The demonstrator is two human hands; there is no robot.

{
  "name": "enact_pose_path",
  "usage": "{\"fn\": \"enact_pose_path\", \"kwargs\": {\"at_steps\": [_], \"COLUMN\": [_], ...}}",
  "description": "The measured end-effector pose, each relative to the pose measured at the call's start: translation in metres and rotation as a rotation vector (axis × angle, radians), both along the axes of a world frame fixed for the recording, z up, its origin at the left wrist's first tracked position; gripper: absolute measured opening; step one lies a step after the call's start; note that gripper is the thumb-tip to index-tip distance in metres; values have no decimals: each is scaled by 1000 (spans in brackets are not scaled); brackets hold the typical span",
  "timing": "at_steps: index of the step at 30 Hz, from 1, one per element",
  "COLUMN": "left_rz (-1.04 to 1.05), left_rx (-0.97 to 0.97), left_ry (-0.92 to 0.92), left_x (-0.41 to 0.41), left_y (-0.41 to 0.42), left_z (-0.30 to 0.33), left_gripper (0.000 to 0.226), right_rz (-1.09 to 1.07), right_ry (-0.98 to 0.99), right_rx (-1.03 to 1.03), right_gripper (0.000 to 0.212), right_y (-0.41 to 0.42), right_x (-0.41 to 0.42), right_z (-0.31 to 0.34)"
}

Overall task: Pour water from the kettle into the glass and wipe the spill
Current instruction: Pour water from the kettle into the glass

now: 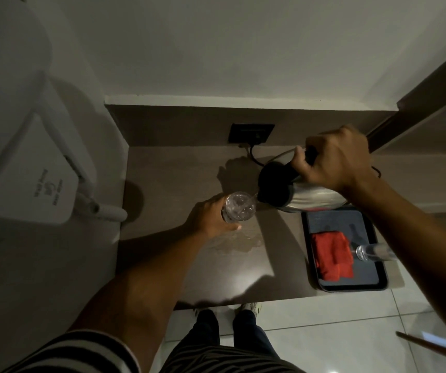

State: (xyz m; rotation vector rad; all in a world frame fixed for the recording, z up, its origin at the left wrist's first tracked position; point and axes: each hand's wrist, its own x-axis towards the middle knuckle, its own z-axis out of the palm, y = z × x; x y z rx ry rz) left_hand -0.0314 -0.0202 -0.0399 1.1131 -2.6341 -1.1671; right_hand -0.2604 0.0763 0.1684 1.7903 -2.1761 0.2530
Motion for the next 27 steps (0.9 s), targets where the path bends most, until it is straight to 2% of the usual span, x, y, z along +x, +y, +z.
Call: {"fn": "enact_pose_path", "kwargs": {"at_steps": [6, 10, 15, 24, 27], "left_rz": [-1, 17, 13, 46, 74], "left_rx": [20, 8, 33, 19, 40], "left_ry": [-15, 7, 33, 41, 22], "left_x": [0, 0, 0, -1, -2], "left_y": [0, 2, 2, 5, 4], "left_z": [-1, -2, -2, -5, -5], "left_gripper": [91, 91, 92, 94, 98], "right_rz": [-68, -138, -336, -581, -561], "right_ry": [-292, -553, -869, -1127, -1217], "right_rx": [-41, -177, -331, -574, -616], "right_gripper": [44, 39, 36, 30, 27], "right_y": [9, 21, 35, 40, 43], "right_x": [-8, -17, -43, -87, -94], "right_z": [-18, -32, -54, -102, -113]}}
